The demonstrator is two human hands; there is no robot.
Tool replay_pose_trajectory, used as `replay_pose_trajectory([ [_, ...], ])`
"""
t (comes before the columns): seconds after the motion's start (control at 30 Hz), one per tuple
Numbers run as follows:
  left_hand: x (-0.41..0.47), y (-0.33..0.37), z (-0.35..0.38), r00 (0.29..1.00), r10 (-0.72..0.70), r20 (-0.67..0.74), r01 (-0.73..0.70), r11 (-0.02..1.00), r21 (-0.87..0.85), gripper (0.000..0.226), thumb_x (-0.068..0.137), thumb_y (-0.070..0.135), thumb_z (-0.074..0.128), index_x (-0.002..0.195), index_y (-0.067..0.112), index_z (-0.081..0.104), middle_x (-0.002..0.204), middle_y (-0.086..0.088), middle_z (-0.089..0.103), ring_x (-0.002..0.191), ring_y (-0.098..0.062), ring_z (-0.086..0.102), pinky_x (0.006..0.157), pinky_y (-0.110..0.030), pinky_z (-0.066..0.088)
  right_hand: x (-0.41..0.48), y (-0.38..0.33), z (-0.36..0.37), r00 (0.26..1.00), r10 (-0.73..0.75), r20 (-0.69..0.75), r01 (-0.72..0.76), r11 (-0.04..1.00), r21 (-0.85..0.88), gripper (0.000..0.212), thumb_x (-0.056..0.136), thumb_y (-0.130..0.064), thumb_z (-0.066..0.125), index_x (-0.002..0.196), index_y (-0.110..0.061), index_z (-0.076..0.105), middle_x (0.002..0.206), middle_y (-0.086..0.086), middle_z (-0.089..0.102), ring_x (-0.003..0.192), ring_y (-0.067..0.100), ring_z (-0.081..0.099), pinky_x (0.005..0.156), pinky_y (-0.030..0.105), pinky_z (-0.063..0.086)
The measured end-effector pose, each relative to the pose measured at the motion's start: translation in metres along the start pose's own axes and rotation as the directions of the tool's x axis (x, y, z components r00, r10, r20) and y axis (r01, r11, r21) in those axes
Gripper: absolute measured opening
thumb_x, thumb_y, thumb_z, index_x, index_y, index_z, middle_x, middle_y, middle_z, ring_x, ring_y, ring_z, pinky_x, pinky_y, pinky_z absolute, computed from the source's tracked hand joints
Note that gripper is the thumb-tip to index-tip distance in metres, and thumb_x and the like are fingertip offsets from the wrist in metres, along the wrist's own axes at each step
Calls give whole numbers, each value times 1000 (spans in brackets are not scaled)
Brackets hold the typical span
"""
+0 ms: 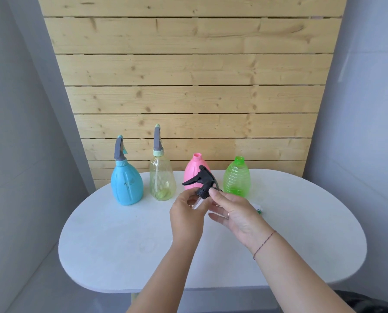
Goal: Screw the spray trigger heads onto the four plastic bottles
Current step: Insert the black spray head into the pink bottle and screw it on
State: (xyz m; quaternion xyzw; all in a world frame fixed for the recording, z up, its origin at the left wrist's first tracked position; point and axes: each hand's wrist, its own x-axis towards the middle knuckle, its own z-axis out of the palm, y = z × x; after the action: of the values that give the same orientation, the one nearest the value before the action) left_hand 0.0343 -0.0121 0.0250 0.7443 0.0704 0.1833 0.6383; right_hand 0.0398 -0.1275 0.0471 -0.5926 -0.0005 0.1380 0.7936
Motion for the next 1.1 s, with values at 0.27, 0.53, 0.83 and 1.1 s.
replay_pose_trajectory([
  [0.27,-8,6,13,997,74,23,-73,996,-43,25,82,12,70,103,25,66,93,14,68,88,5,59,70,-4,42,-3,1,11,966,-207,-153,210,978,-1,6,81,-9,69,79,-12,74,63,-6,72,62,10,68,71,22,56],
  [0.53,17,0,-11,992,68,101,-66,998,-24,65,78,-1,58,126,39,43,128,16,44,120,-3,44,92,-20,37,5,-20,-19,776,-388,-498,333,922,-200,9,74,-22,73,70,-15,71,55,-15,64,56,4,55,59,19,45],
  [0.83,91,-15,30,992,4,123,-32,974,224,119,69,34,84,153,19,2,162,-2,9,149,-21,11,119,-47,21,12,-21,-40,727,-416,-546,386,906,-176,7,76,-21,72,74,-15,70,57,-18,68,54,-6,59,47,5,42],
  [1.1,117,-35,50,998,-13,57,-2,967,254,128,57,33,90,152,26,4,152,-6,33,139,-29,34,110,-56,35,18,-20,-37,740,-417,-527,393,905,-165,6,75,-22,72,77,-17,71,70,-13,75,64,1,66,55,14,47],
])
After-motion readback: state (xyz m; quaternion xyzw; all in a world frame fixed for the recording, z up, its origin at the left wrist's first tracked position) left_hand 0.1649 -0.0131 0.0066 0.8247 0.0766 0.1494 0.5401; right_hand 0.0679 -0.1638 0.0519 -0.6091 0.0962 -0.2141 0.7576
